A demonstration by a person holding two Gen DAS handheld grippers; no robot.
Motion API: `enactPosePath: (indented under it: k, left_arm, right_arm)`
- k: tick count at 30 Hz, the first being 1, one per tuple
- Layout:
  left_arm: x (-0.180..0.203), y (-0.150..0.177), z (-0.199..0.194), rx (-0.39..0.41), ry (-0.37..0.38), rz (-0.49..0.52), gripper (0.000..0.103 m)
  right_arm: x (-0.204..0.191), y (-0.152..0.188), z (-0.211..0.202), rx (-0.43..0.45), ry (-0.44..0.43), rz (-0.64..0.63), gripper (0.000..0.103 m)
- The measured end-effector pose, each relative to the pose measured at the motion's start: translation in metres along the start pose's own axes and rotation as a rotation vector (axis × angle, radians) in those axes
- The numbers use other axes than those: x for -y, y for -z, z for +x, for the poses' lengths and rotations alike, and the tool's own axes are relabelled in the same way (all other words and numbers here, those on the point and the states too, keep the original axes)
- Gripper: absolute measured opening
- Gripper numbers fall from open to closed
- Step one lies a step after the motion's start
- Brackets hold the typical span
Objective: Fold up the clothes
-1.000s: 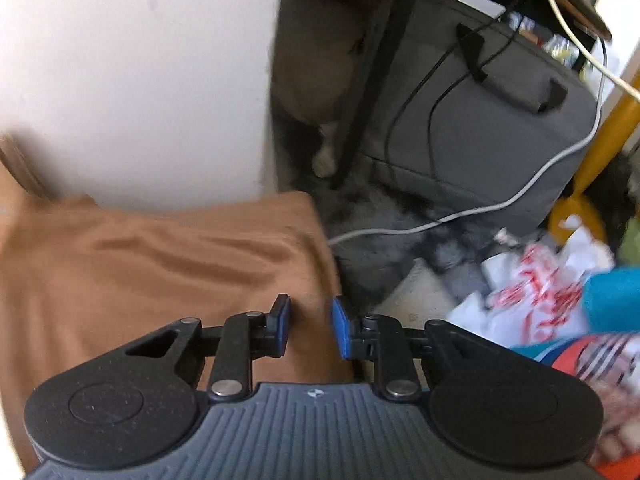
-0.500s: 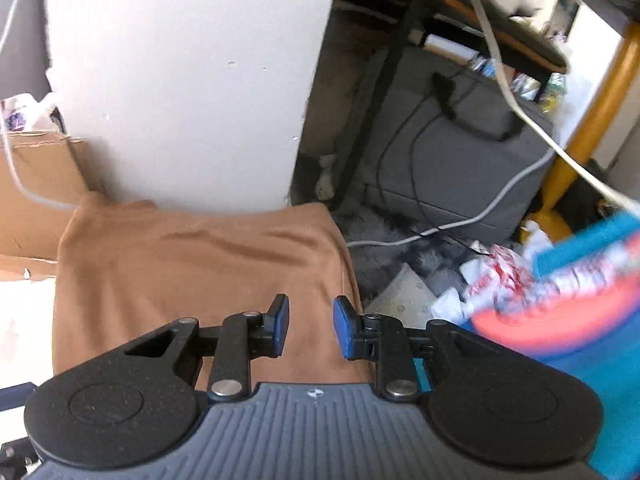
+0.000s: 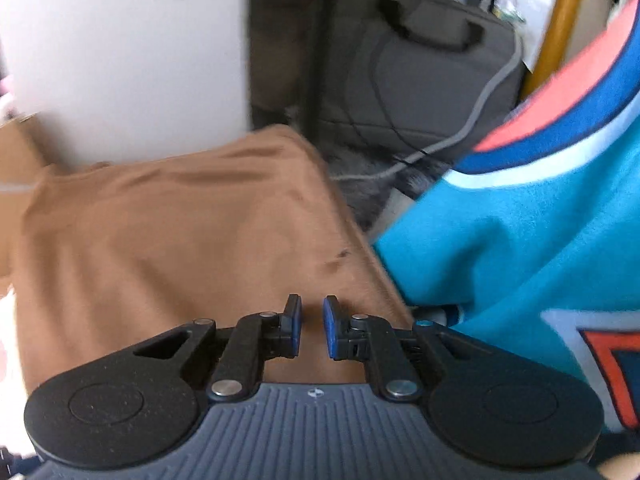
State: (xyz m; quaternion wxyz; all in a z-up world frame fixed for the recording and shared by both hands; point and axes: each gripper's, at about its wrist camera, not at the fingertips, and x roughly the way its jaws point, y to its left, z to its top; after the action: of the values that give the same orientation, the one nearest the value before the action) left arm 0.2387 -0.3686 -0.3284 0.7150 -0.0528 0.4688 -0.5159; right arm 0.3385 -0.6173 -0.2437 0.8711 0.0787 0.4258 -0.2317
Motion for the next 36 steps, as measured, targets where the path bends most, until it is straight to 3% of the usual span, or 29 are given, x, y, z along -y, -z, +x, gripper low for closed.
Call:
enactPosePath:
  k: [4,7,12,18,23,29,33,36]
  left_arm:
    - [-0.004,0.001,0.004,-0.001,0.015,-0.028,0.055]
    - [-0.002,0.001,0.002,0.004,0.014,-0.020,0.052]
    - [0.001,0.002,-0.004,0.015,0.020,-0.016,0.049]
    - [0.001,0.008,0.002,-0.010,0.012,-0.031,0.050]
    - [-0.004,0.017,0.009,-0.021,0.037,-0.070,0.051]
    - [-0.006,0.030,0.015,-0.051,0.075,-0.104,0.036]
    - [-0.007,0.038,0.014,-0.073,0.102,-0.136,0.023]
    - [-0.005,0.043,0.009,-0.088,0.109,-0.143,0.021]
  right_arm:
    - [0.007,-0.016,0.017,-0.013,0.035,0.015,0.015]
    - [0.002,-0.023,0.024,0.011,0.077,-0.056,0.015]
    - [0.007,-0.025,0.007,0.063,0.091,-0.020,0.016]
    - [0.016,-0.002,-0.026,0.036,0.013,0.086,0.017]
    - [0.019,0.022,-0.025,0.000,0.032,0.087,0.017]
    - [0.027,0.039,-0.010,-0.060,0.084,0.119,0.017]
    - [0.030,0.043,-0.015,-0.019,0.157,0.121,0.017]
    - [0.030,0.046,-0.022,-0.004,0.169,0.126,0.018]
